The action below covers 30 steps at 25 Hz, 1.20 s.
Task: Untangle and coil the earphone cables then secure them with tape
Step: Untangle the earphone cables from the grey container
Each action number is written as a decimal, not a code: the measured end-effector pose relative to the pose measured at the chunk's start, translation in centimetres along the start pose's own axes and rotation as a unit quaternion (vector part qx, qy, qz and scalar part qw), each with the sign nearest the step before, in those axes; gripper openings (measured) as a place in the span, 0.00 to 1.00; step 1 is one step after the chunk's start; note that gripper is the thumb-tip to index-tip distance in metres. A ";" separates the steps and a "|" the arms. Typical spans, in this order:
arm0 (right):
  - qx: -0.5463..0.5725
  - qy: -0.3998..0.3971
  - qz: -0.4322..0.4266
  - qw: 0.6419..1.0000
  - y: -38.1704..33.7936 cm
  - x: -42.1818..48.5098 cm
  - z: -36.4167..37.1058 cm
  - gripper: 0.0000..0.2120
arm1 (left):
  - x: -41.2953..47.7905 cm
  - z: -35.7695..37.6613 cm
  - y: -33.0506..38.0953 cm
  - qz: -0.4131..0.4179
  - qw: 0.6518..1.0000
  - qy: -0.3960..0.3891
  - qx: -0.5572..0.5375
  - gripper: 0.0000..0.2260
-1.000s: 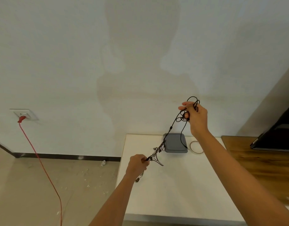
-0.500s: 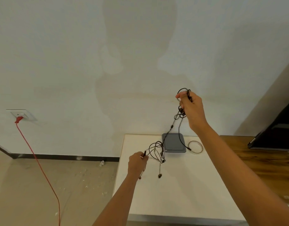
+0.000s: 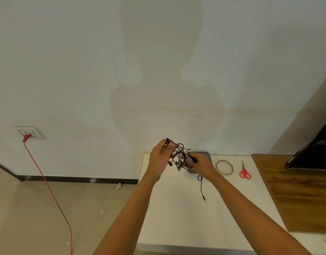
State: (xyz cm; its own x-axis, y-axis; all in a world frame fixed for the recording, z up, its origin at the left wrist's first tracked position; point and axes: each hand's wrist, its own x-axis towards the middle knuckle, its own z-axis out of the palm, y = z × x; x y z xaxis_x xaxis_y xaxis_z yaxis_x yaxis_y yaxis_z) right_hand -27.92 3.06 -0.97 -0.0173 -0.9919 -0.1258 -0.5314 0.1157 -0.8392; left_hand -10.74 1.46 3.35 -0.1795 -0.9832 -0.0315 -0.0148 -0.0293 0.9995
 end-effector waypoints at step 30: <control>0.047 0.180 0.031 0.982 -0.9 -1.8 -1.9 0.11 | 0.2 -4.5 -0.2 -0.003 0.988 0.139 0.066 0.08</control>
State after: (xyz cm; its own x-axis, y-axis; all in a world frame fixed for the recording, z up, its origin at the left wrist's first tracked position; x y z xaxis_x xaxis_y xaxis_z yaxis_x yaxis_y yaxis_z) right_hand -29.03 4.64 0.99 -0.3540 -0.9352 0.0020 -0.4393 0.1644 -0.8832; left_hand -6.34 0.42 3.21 0.0977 -0.9951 -0.0149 -0.1469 -0.0292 0.9887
